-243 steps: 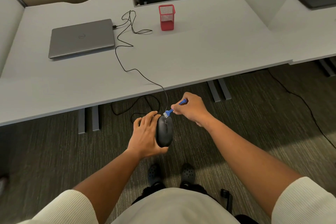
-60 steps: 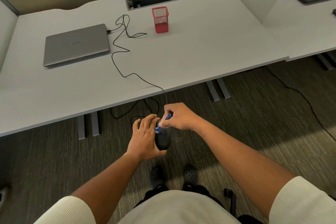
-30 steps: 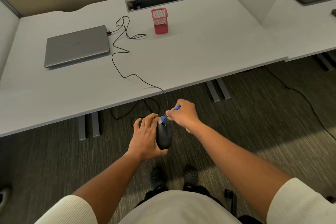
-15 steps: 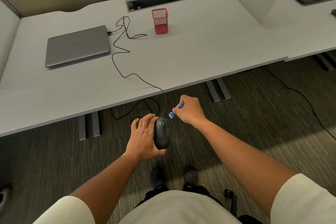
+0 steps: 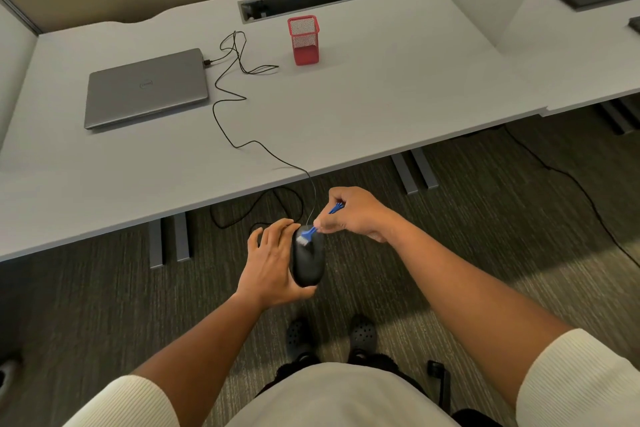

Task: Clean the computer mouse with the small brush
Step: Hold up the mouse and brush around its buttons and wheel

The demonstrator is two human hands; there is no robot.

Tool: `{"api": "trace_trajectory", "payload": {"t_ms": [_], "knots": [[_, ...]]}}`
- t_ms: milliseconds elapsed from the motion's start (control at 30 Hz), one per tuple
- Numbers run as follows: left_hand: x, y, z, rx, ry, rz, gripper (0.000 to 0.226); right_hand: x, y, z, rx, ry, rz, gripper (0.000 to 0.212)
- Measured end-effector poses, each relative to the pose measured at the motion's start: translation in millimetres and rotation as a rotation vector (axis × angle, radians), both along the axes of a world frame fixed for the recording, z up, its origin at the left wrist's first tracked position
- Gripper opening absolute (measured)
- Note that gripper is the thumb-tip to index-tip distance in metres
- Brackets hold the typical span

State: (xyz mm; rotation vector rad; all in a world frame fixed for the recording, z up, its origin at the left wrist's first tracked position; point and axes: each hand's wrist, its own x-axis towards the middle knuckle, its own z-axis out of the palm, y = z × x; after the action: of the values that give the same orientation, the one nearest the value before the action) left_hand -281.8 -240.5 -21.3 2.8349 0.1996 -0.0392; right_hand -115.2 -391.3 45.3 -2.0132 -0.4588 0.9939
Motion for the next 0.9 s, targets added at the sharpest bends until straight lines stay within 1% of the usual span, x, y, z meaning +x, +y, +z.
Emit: {"api": "trace_trajectory", "payload": {"t_ms": [33, 67, 167, 200, 267, 367, 433, 467, 533, 600, 667, 767, 800, 833, 900], "knots": [[-0.6, 0.2, -0.1, -0.010, -0.003, -0.003, 0.113, -0.8, -0.2, 1.1, 0.016, 0.029, 0.015, 0.026], [-1.2, 0.6, -0.2, -0.019, -0.003, -0.006, 0.113, -1.1, 0.5, 1.1, 0.006, -0.008, 0.008, 0.027], [-1.8, 1.1, -0.8, -0.037, -0.001, -0.008, 0.115, -1.3, 4.3, 0.0, -0.060, -0.239, -0.103, 0.027], [-1.8, 1.6, -1.0, -0.047, -0.005, -0.004, 0.115, -0.4, 4.8, 0.6, -0.068, -0.277, -0.125, 0.026], [-1.5, 2.5, -1.6, -0.073, -0.011, 0.002, 0.115, 1.8, 3.3, 4.4, -0.074, -0.250, -0.072, 0.025], [-3.2, 3.9, -4.3, -0.117, -0.012, 0.002, 0.114, 3.0, -1.0, 14.1, -0.065, -0.090, 0.143, 0.027], [-5.1, 4.8, -6.4, -0.148, -0.022, 0.012, 0.113, 2.6, -1.7, 17.9, -0.059, -0.045, 0.183, 0.026], [-5.4, 5.2, -7.2, -0.157, -0.027, 0.017, 0.113, 2.8, -1.2, 17.7, -0.069, -0.075, 0.173, 0.027], [-4.9, 5.9, -8.1, -0.155, -0.021, 0.020, 0.114, 3.2, 0.5, 15.0, -0.103, -0.208, 0.127, 0.029], [-4.0, 7.3, -8.4, -0.155, -0.013, 0.024, 0.115, 3.3, 1.9, 12.3, -0.118, -0.300, 0.071, 0.027], [-3.3, 8.0, -8.2, -0.160, -0.006, 0.027, 0.116, 4.0, 0.9, 12.2, -0.113, -0.271, 0.085, 0.026], [-4.0, 7.6, -9.0, -0.161, 0.008, 0.012, 0.115, 2.5, -1.5, 16.5, -0.123, -0.111, 0.263, 0.027], [-4.7, 7.3, -9.7, -0.165, 0.009, 0.011, 0.115, 1.3, -2.0, 16.8, -0.120, -0.068, 0.292, 0.027], [-5.4, 7.0, -10.1, -0.170, 0.009, 0.014, 0.115, 0.1, -2.5, 16.3, -0.120, -0.067, 0.289, 0.026], [-5.5, 6.3, -10.6, -0.176, 0.014, 0.020, 0.115, -1.0, -2.7, 13.1, -0.136, -0.167, 0.227, 0.027]]}}
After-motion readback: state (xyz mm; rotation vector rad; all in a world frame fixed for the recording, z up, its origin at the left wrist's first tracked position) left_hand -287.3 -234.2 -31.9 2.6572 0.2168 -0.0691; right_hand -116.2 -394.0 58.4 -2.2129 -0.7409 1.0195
